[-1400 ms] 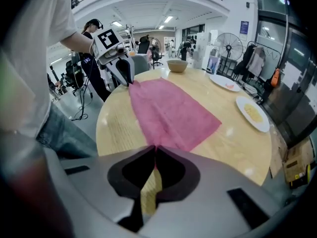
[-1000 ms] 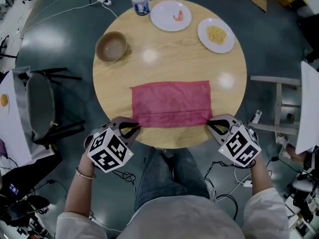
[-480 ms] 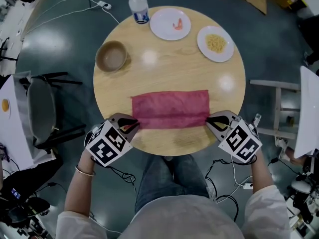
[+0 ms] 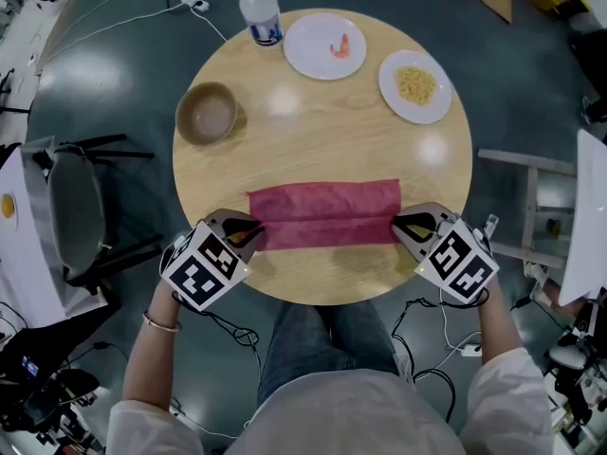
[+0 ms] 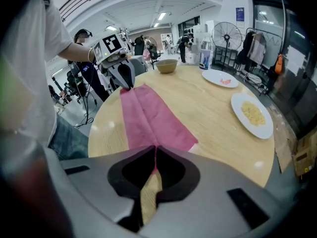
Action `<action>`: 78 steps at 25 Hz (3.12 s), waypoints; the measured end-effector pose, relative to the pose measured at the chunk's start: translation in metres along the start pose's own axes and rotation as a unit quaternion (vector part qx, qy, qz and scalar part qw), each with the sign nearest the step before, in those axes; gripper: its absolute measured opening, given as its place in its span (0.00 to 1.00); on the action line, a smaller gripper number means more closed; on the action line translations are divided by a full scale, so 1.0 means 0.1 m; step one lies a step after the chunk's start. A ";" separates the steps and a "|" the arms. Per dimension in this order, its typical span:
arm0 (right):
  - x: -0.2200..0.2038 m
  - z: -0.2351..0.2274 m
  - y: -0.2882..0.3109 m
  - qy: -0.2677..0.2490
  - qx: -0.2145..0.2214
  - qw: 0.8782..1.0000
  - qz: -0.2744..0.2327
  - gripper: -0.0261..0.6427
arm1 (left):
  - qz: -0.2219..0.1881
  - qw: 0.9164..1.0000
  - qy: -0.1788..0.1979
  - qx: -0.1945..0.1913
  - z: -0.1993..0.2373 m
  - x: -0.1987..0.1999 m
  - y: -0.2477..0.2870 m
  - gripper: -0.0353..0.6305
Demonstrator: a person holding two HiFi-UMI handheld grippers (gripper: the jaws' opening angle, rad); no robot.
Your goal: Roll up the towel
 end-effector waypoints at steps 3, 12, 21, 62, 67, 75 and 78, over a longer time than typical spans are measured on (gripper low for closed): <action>0.00 -0.04 0.05 0.001 0.000 1.000 0.006 0.06 | -0.002 1.000 -0.005 0.001 0.05 0.02 0.03 0.09; 0.02 -0.10 0.11 0.002 -0.011 1.000 0.002 0.07 | -0.028 0.999 -0.017 -0.002 0.11 0.06 -0.01 0.11; 0.02 -0.11 0.01 0.003 -0.032 0.999 -0.012 0.16 | -0.050 0.999 -0.002 0.021 0.10 0.04 -0.14 0.20; -0.21 0.42 0.05 -0.082 -0.057 0.995 0.019 0.08 | -0.005 0.994 0.101 0.051 -0.41 -0.20 0.08 0.07; -0.30 0.62 0.00 -0.068 -0.028 0.997 0.031 0.08 | 0.000 0.997 0.074 -0.003 -0.61 -0.35 0.03 0.06; -0.29 0.72 -0.10 -0.042 0.002 0.998 0.039 0.08 | 0.003 0.999 0.030 -0.026 -0.58 -0.33 -0.04 0.06; -0.23 0.63 -0.13 -0.034 0.006 0.999 0.039 0.08 | -0.001 1.000 0.014 -0.025 -0.49 -0.27 -0.09 0.06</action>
Point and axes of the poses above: the fingertips, and each gripper's own axes: y forward along the fingers, z to its left, x out of its top, the point moved 6 cm from there along -y, backward along the fingers, and after that the axes turned 7 degrees about -x, right-handed, at the moved point
